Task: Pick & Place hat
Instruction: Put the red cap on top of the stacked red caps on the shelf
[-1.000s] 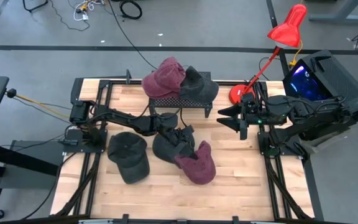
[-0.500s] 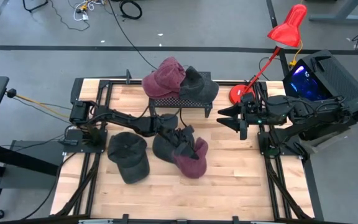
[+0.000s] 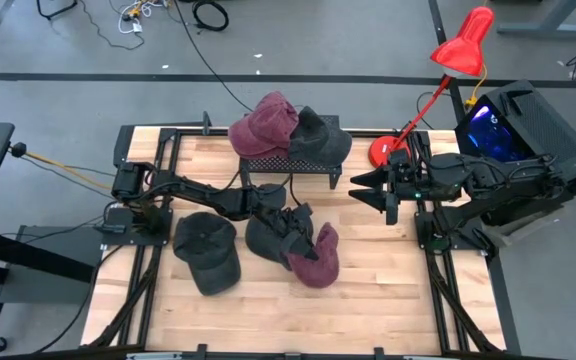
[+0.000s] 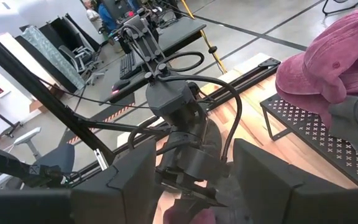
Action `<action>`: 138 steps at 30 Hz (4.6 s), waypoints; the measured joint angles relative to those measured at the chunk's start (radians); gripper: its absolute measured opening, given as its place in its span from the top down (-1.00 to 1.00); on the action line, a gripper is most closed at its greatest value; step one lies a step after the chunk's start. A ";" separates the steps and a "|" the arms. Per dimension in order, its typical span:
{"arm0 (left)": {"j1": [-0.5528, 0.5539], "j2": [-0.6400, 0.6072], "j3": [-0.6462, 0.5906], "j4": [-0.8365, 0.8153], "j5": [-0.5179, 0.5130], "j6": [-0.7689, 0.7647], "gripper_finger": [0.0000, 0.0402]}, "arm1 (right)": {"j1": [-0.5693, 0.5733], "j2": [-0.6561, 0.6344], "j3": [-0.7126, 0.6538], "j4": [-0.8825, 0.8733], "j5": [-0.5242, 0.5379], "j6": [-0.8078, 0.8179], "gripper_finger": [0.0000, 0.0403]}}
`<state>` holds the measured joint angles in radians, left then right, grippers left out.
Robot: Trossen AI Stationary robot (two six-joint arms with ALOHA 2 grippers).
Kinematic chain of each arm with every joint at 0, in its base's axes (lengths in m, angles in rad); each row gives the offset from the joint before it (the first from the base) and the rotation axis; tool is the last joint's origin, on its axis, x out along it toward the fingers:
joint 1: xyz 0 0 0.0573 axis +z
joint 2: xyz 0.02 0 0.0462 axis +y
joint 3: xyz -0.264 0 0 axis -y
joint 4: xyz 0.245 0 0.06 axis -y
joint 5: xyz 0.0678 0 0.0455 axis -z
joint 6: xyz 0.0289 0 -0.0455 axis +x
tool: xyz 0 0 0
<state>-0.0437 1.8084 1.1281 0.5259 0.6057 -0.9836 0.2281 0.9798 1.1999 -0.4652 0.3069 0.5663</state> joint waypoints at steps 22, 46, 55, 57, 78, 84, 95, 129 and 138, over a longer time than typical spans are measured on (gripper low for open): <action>-0.011 0.000 0.001 -0.284 -0.161 0.166 0.03 | 0.000 0.000 0.000 0.000 0.000 0.000 -0.06; 0.011 -0.002 0.001 -0.370 -0.184 0.368 0.03 | 0.000 0.000 0.000 -0.016 -0.011 0.000 -0.06; 0.011 -0.002 0.001 -0.402 -0.236 0.415 0.01 | 0.000 0.000 0.000 -0.016 -0.011 0.000 -0.06; 0.012 -0.002 0.001 -0.403 -0.238 0.424 -0.05 | 0.000 0.000 0.000 -0.016 -0.011 0.000 -0.06; 0.131 -0.108 0.000 -0.693 -0.052 0.543 -0.27 | 0.000 0.000 0.000 -0.016 -0.008 0.000 -0.06; 0.144 -0.195 0.000 -0.897 -0.057 0.615 -0.27 | 0.000 0.007 0.000 -0.054 -0.015 0.000 -0.06; 0.142 -0.449 0.000 -1.034 -0.137 0.655 -0.27 | -0.053 0.129 0.000 -0.137 -0.273 -0.052 -0.06; 0.142 -0.677 0.000 -1.073 -0.409 0.628 -0.26 | -0.334 0.584 0.000 -0.171 -0.858 -0.804 -0.06; 0.142 -0.685 0.000 -1.198 -0.400 0.583 -0.26 | -0.333 0.637 0.000 -0.137 -0.971 -0.812 -0.06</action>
<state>0.0982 1.1236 1.1278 -0.6718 0.2054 -0.4011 -0.1051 1.6171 1.1995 -0.6019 -0.6639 -0.2455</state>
